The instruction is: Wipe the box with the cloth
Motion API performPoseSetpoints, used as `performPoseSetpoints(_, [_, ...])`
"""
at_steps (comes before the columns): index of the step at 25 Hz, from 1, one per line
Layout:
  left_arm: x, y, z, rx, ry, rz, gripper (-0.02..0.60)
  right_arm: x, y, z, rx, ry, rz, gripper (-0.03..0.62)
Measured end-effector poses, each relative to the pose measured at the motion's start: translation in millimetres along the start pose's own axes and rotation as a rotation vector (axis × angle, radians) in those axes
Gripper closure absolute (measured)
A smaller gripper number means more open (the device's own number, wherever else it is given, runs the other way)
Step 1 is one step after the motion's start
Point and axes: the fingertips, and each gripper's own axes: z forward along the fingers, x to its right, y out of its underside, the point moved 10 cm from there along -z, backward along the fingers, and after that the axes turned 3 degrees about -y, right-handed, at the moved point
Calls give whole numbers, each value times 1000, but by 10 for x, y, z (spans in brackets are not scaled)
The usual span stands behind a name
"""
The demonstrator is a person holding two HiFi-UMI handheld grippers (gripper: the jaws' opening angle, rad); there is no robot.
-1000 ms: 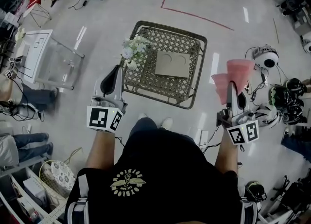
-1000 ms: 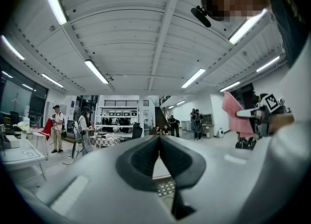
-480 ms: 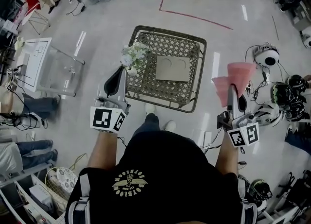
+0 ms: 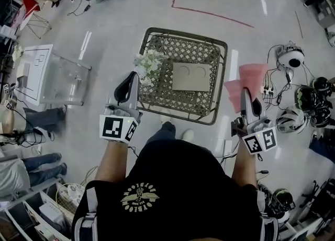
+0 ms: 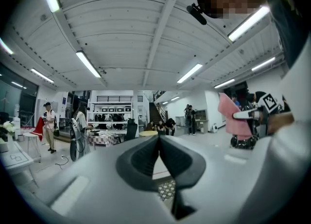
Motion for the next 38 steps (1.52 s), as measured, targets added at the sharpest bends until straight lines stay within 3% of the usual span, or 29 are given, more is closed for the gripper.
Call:
performPoseSetpoints(6, [-359,91,271,-20,-11,-9,581,67,412,629,-93,-24,51,577])
performPoseSetpoints(11, [-644,216,512,-37,-11,-18,581,129,1006,1132,-219,-34,118,577])
performPoseSetpoints(20, [-1037,515,920,-87,24,-48,581,220,2479,1875,-453,-40,281,577])
performPoseSetpoints(24, [-1257,607,999,-90,33,-71,581,204,3250,2137,-573,-40,302,577])
performPoseSetpoints(28, [-1403,637,1015,-94,28,-98,581,247,3707,2213,-668,9,307,577])
performPoseSetpoints(38, [-1662,792,840,-122,-18,-130,581,436,4317,2472,-899,140,337,577])
